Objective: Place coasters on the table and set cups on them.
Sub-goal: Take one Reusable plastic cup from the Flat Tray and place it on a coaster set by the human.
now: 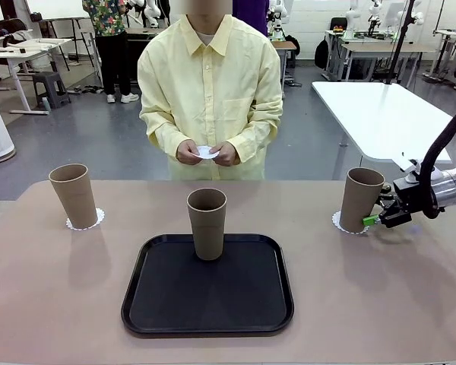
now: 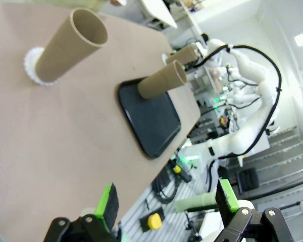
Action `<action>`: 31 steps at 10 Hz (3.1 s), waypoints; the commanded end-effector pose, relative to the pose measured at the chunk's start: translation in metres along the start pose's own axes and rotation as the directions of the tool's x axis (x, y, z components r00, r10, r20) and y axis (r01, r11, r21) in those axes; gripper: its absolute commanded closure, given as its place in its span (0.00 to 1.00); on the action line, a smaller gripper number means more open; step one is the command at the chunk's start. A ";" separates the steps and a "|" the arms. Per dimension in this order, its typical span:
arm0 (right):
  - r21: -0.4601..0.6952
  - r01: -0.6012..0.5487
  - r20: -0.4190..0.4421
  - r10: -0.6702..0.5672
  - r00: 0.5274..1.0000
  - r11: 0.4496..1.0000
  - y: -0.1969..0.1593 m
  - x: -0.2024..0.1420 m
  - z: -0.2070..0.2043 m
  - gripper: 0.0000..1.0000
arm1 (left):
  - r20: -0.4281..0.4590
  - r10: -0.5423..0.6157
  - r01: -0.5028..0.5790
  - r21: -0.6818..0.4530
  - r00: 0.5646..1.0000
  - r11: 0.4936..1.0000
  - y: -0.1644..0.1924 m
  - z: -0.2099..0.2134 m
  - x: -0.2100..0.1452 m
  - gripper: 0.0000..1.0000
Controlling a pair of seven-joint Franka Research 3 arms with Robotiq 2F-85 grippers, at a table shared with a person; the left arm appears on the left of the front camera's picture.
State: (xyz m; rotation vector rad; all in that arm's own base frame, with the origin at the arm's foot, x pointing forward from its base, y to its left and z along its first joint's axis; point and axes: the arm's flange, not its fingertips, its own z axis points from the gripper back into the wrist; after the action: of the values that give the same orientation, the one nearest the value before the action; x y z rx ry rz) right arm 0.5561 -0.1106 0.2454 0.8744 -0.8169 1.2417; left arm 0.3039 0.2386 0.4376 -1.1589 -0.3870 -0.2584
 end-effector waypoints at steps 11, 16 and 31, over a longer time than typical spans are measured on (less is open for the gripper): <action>-0.442 0.185 -0.470 -0.402 0.786 0.878 0.129 0.140 0.087 0.00 | 0.007 -0.003 0.003 -0.008 1.000 1.000 -0.002 0.002 -0.001 0.00; -0.634 0.191 -0.485 -0.578 0.656 0.749 0.197 0.250 0.049 0.00 | 0.007 -0.003 0.003 -0.008 1.000 1.000 -0.002 0.002 -0.001 0.00; -0.663 0.160 -0.496 -0.589 0.638 0.732 0.205 0.272 0.048 0.00 | 0.007 -0.003 0.003 -0.008 1.000 1.000 -0.002 0.002 -0.001 0.00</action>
State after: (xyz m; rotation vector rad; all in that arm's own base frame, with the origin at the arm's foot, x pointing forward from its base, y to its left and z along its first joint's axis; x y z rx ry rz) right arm 0.3881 -0.0142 0.5344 0.0591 -0.3007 0.7449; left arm 0.3041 0.2384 0.4376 -1.1588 -0.3862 -0.2587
